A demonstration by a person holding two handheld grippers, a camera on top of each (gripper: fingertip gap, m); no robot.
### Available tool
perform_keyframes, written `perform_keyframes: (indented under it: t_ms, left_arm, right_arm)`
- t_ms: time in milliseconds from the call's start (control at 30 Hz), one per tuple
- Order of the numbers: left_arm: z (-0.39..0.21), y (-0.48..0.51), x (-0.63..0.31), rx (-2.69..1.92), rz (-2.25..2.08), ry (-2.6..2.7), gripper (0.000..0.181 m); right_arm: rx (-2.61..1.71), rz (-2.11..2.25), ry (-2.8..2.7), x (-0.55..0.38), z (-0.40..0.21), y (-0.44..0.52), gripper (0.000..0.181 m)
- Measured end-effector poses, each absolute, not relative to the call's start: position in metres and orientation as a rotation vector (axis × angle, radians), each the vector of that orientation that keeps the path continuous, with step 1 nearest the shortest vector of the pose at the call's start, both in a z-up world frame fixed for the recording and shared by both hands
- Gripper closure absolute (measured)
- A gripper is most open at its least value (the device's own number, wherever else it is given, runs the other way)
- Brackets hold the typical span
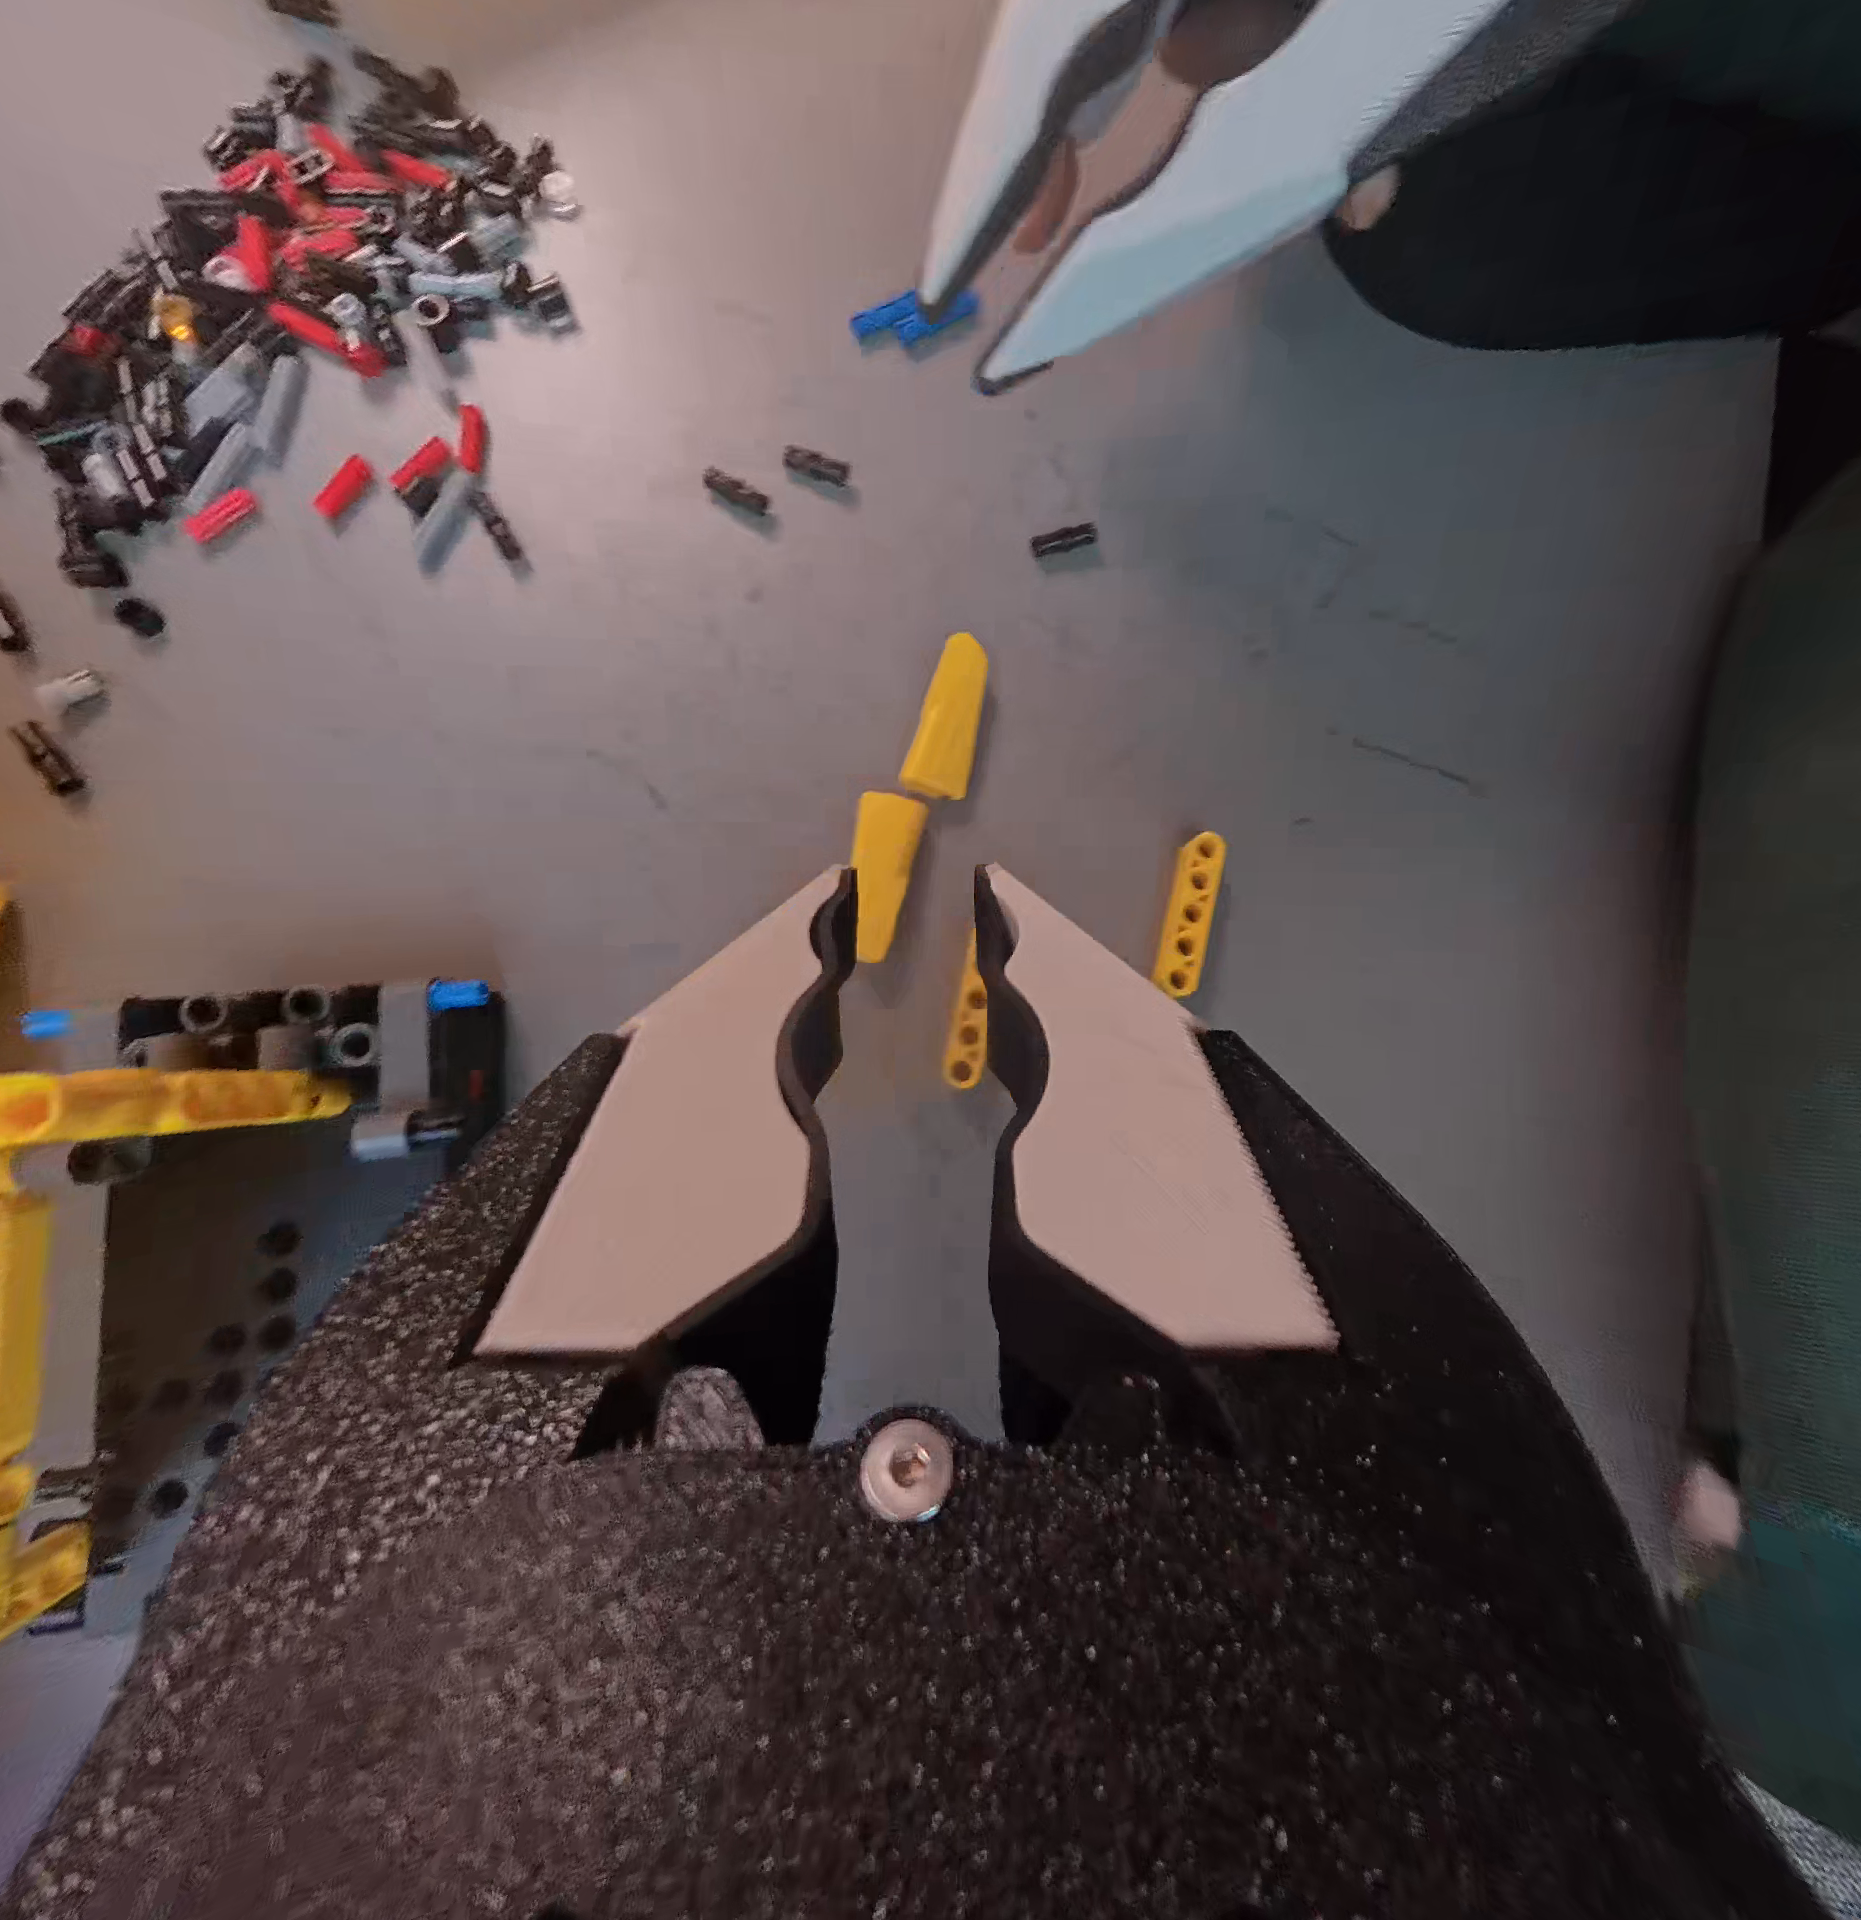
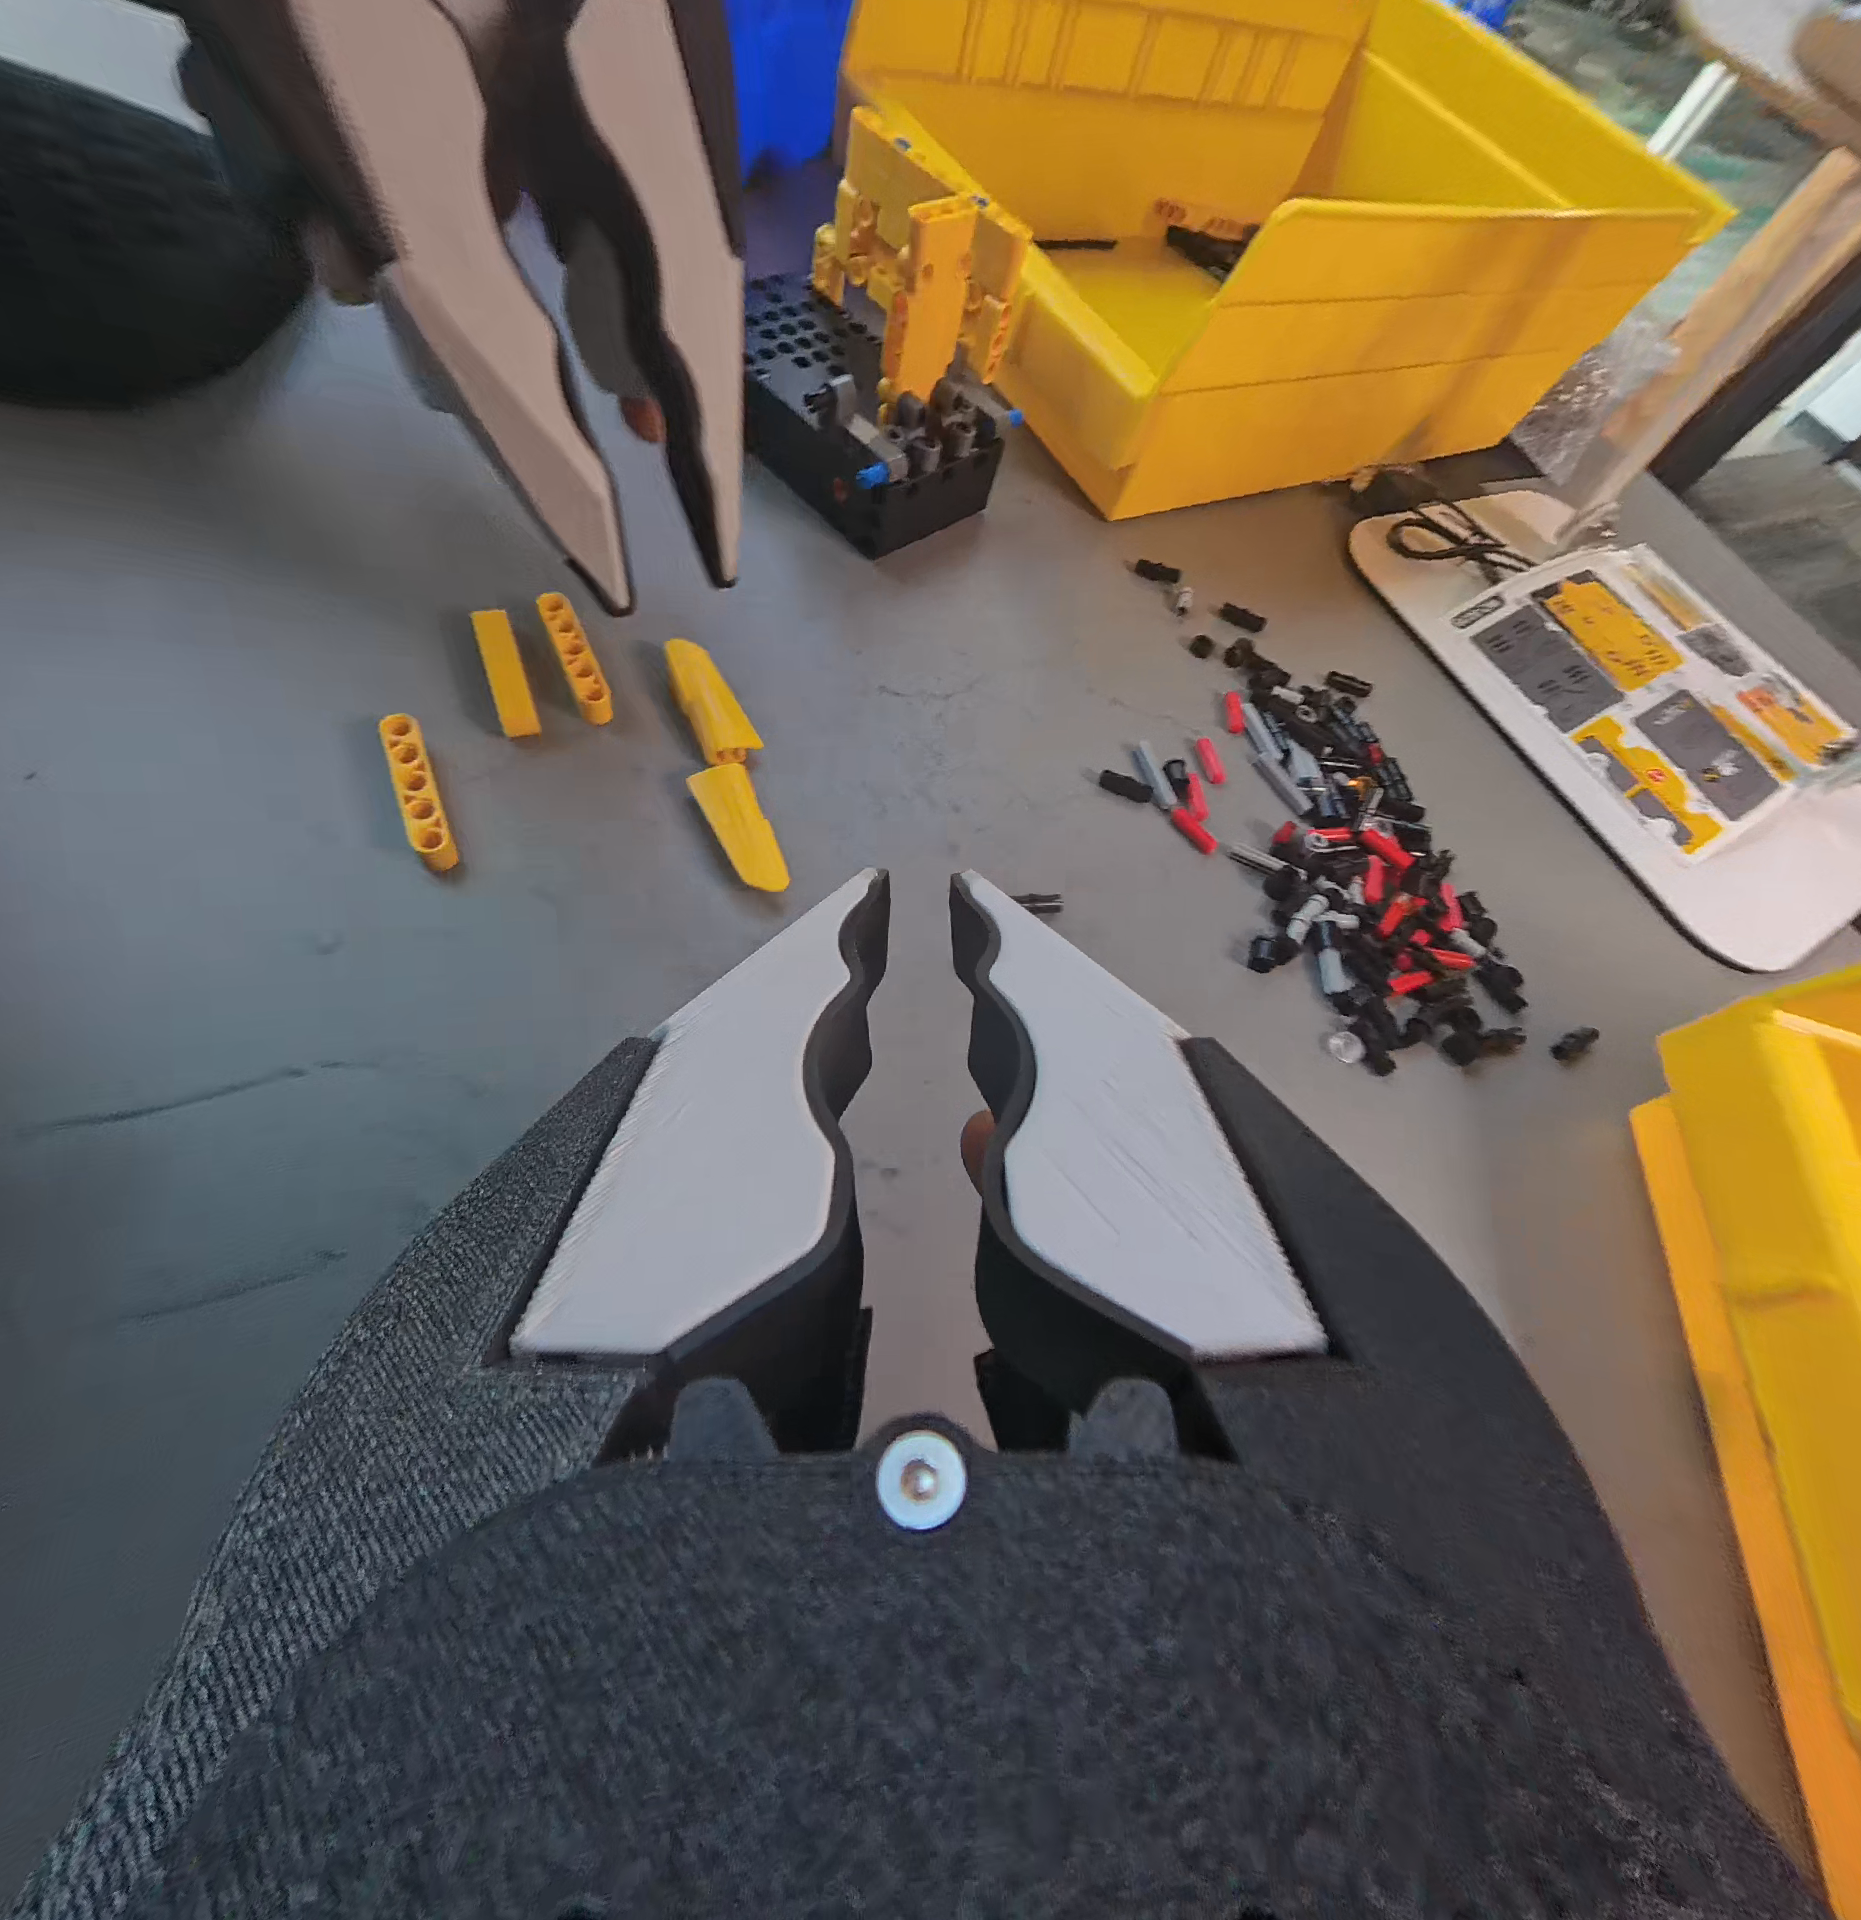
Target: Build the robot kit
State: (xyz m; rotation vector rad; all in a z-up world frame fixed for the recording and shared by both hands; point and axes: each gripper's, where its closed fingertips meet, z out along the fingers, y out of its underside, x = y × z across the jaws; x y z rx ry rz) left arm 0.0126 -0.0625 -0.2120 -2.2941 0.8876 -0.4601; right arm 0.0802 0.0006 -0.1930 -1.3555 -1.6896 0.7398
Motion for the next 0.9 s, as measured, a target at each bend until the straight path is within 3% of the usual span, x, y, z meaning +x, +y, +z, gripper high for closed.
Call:
perform_keyframes:
  t_ms: [133,900]
  left_arm:
    - [-0.232,-0.058,0.005,-2.342,-0.423,0.91,0.15]
    - [-0.241,-0.056,0.012,-2.244,-0.413,1.018,0.17]
  right_arm:
    - [-1.362,0.766,-1.875,0.069,-0.207,-0.021,0.164]
    - [-1.379,0.72,-2.23,0.049,-0.239,-0.039,0.161]
